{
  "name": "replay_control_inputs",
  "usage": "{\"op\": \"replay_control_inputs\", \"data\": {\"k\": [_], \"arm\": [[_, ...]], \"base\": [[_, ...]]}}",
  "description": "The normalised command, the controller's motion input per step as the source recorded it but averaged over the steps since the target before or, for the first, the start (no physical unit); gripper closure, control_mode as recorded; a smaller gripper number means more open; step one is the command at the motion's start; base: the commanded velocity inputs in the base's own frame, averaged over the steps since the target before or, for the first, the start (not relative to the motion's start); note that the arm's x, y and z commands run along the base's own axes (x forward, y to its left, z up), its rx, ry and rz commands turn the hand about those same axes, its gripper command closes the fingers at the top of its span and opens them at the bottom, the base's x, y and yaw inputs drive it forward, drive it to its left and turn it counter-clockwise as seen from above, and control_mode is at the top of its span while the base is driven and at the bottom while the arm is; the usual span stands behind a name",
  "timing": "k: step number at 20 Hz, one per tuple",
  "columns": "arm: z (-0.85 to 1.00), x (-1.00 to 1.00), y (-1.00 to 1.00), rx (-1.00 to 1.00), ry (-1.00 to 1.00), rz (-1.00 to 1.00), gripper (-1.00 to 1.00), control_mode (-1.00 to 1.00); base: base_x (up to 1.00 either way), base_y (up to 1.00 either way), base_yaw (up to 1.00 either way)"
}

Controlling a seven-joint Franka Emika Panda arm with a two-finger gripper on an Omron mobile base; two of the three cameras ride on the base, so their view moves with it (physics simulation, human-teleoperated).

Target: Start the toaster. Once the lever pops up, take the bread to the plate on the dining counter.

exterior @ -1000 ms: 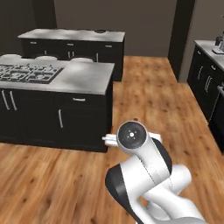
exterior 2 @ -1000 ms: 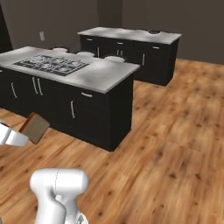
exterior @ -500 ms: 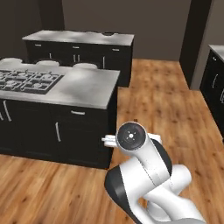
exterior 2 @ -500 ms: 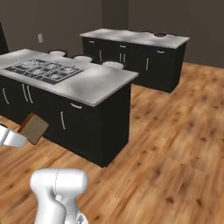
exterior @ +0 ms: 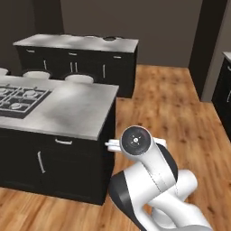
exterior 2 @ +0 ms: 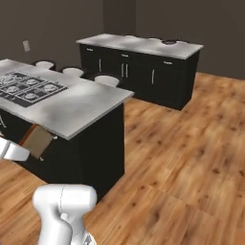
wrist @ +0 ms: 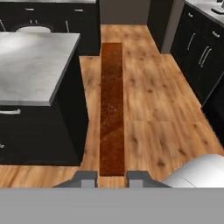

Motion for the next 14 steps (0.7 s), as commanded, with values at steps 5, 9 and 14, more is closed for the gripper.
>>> {"op": "replay_control_inputs", "data": {"k": [5, 9, 14], "arm": [[0.00, 0.00, 0.00, 0.00, 0.00, 0.00, 1.00, 1.00], [0.00, 0.00, 0.00, 0.00, 0.00, 0.00, 1.00, 1.00], [0.00, 0.00, 0.00, 0.00, 0.00, 0.00, 1.00, 1.00]], "base": [[1.00, -0.80, 0.00], [1.00, -0.83, 0.00], [1.00, -0.87, 0.00]]}}
